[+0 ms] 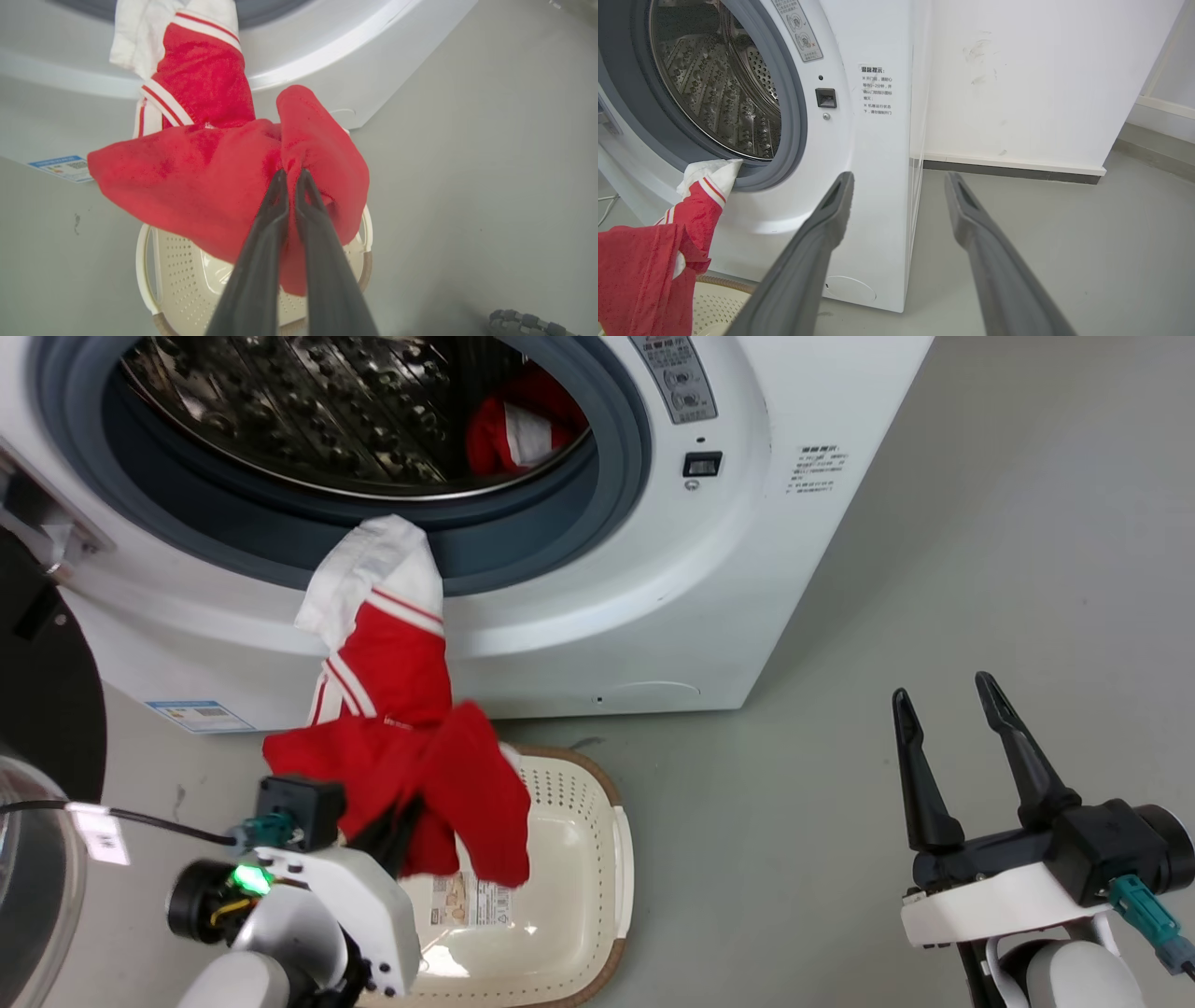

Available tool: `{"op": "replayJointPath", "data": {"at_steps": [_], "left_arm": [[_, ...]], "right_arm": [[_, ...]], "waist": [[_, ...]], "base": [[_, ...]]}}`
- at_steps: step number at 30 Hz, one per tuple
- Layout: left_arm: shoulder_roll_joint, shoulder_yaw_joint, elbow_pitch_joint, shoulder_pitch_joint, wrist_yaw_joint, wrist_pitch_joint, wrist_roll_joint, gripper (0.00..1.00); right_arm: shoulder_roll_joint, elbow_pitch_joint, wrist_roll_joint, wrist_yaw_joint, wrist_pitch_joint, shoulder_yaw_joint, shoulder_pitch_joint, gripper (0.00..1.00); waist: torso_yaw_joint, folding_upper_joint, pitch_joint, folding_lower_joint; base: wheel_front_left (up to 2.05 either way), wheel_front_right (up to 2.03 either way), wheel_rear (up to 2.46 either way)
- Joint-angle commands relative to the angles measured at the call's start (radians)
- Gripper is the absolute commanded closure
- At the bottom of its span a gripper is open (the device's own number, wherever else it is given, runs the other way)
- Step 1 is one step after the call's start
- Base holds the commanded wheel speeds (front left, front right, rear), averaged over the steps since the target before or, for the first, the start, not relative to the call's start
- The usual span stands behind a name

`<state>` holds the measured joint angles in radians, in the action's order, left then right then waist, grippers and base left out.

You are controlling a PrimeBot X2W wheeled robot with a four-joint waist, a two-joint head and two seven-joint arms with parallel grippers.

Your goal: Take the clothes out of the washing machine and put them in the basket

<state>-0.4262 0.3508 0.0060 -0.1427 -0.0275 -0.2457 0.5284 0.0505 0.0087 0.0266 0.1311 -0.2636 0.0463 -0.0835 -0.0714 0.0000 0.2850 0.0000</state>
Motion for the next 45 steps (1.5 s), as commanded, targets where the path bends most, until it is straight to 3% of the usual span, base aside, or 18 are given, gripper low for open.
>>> {"op": "replayJointPath", "data": {"at_steps": [1,4,8,30,44,45], "left_arm": [[0.002,0.005,0.013,0.006,0.008,-0.010,0.007,1.00],[0.008,0.045,0.096,-0.004,0.042,-0.074,0.029,1.00],[0.017,0.073,0.202,-0.049,0.068,-0.072,0.016,1.00],[0.078,0.124,0.926,-0.530,0.123,0.256,-0.130,1.00],[0.118,0.134,1.200,-0.682,0.111,0.419,-0.137,1.00],[0.122,0.135,1.210,-0.686,0.112,0.425,-0.134,0.94]], "right_arm": [[0.000,0.000,-0.001,-0.001,-0.002,0.003,-0.015,0.00],[-0.001,-0.002,-0.004,-0.001,-0.002,0.006,-0.024,0.00],[-0.001,-0.008,-0.005,-0.001,-0.002,0.008,-0.036,0.00],[-0.001,-0.107,0.028,-0.001,-0.002,0.029,-0.137,0.00],[-0.001,-0.131,0.052,-0.001,-0.002,0.029,-0.167,0.00],[-0.001,-0.128,0.051,-0.001,-0.002,0.029,-0.167,0.00]], "waist": [[-0.007,0.0000,0.015,0.0000],[-0.019,0.0000,0.044,0.0000],[-0.041,0.0000,0.096,0.0000],[-0.158,0.0000,0.486,0.0000],[-0.180,0.0000,0.574,0.0000],[-0.179,0.0000,0.571,0.0000]], "base": [[0.00,0.00,0.00],[0.00,0.00,0.00],[0.00,0.00,0.00],[0.00,0.00,0.00],[0.00,0.00,0.00],[0.00,0.00,0.00]]}}
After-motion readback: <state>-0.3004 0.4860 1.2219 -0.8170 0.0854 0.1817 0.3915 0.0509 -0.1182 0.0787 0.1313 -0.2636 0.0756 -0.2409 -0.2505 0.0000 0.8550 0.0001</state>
